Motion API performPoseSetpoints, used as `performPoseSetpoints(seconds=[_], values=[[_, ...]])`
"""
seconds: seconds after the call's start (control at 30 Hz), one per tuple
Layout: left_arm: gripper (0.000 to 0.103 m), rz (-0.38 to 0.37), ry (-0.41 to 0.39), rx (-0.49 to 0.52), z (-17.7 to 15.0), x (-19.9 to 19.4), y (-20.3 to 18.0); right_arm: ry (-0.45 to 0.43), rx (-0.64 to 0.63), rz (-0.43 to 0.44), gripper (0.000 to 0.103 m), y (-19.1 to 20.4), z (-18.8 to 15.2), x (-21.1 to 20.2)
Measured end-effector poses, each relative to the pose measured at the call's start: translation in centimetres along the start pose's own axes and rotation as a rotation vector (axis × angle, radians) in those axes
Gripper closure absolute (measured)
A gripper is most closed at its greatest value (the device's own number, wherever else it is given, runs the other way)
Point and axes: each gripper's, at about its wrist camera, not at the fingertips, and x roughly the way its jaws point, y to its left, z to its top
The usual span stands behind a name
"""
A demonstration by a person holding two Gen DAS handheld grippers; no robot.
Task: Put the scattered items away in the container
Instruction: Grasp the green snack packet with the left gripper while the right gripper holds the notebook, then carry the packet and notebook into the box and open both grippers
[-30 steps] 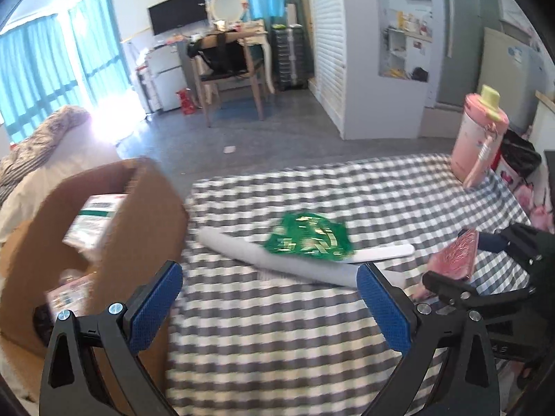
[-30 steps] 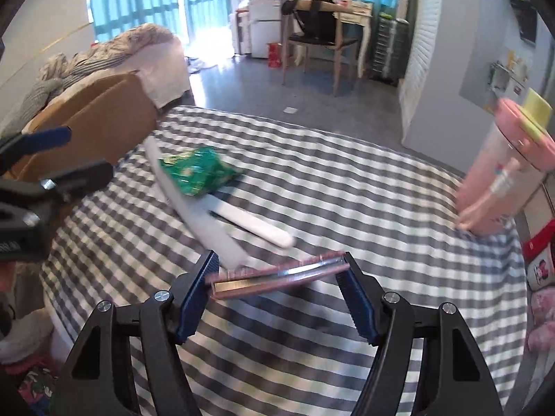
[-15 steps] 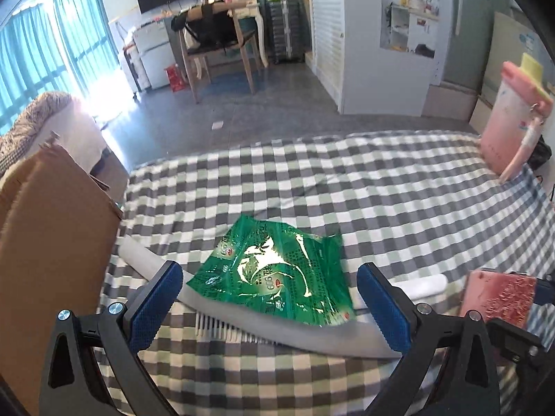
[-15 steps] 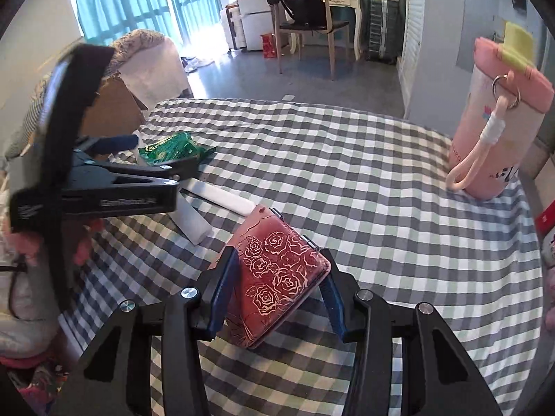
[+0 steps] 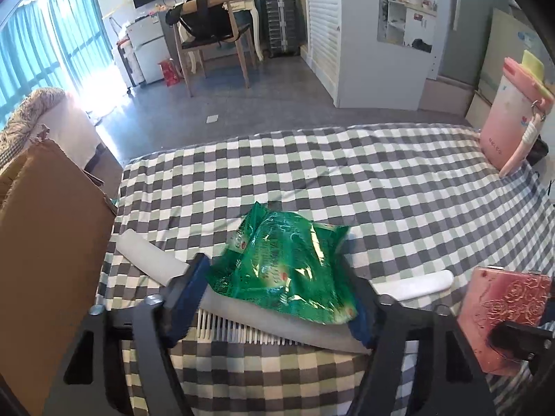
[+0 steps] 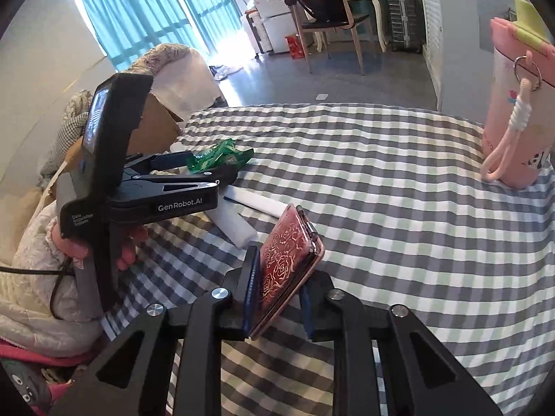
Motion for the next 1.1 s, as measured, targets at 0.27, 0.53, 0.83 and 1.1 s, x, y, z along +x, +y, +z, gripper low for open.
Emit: performPoseSetpoints(seconds=[0.27,0.53,0.83,1.1], values=[[0.071,-0.058,-0.028,-0.017,0.1,-2.2,1.0,-0.009,-0.026,0.015,0.093,1.7,0.3,0.2],[0.072,-0.097,-0.121,-0.033,0.3,-6.7,1.7,-0.019,-0.044,-0.015,0.093,3.0,0.5,-0.5],[0.072,-0.056,-0.234,-0.038,0.2,-12.9,3.3,-0.085,-0.14,-0.042,0.093,7.3,2.2,-3.4],[0.071,0.102,-0.262,-0.132,-1.2,-17.3,8.9,-0.149,-0.281,-0.009,0.093,14.6,5.2,-3.8]])
